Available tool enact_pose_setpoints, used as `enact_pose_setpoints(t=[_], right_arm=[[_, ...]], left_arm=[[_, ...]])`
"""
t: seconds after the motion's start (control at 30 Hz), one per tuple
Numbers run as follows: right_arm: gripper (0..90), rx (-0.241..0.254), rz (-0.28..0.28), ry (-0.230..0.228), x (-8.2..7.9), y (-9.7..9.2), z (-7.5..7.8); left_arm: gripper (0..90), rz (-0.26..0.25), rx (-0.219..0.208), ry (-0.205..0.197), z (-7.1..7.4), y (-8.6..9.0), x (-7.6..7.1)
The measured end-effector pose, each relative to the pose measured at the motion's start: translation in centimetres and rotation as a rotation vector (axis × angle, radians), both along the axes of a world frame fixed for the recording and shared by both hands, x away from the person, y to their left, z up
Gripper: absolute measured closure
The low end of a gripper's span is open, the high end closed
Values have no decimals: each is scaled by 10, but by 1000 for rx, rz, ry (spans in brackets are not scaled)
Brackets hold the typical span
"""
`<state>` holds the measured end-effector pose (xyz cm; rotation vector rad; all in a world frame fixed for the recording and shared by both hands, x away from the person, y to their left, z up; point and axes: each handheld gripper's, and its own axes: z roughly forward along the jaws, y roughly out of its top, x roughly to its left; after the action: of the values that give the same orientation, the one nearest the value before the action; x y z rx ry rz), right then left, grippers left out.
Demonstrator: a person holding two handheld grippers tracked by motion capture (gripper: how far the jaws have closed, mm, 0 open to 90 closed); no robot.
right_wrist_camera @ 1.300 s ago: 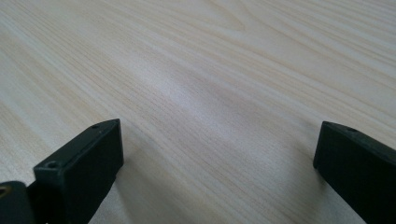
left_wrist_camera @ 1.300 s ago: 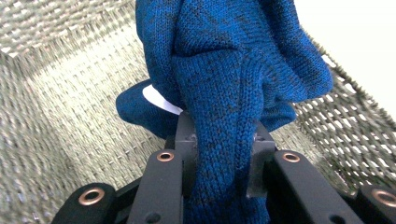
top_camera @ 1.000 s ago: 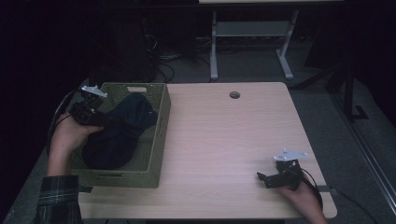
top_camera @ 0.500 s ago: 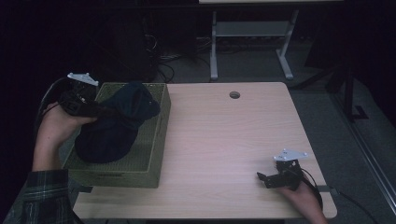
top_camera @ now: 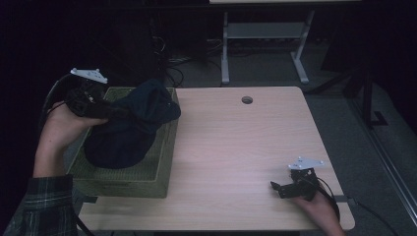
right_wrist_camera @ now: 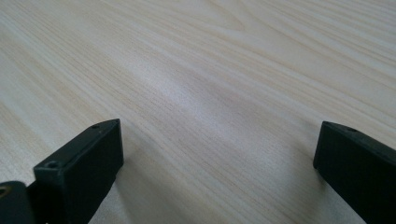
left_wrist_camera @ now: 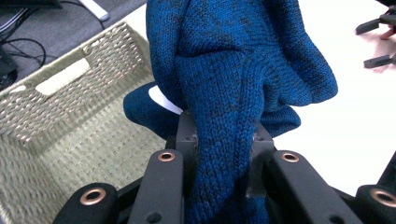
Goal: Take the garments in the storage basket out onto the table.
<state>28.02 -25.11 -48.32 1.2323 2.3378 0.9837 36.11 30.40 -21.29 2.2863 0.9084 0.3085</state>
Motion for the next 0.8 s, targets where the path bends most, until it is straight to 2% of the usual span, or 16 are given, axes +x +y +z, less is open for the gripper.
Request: enact_pose_setpoints(t=[0.57, 0.8], right_arm=[[12, 2, -1, 0, 0, 0, 0], [12, 0, 0, -1, 0, 0, 0]], left_arm=[[735, -132, 14, 20, 25, -42, 4], [735, -181, -1, 31, 30, -66, 8]])
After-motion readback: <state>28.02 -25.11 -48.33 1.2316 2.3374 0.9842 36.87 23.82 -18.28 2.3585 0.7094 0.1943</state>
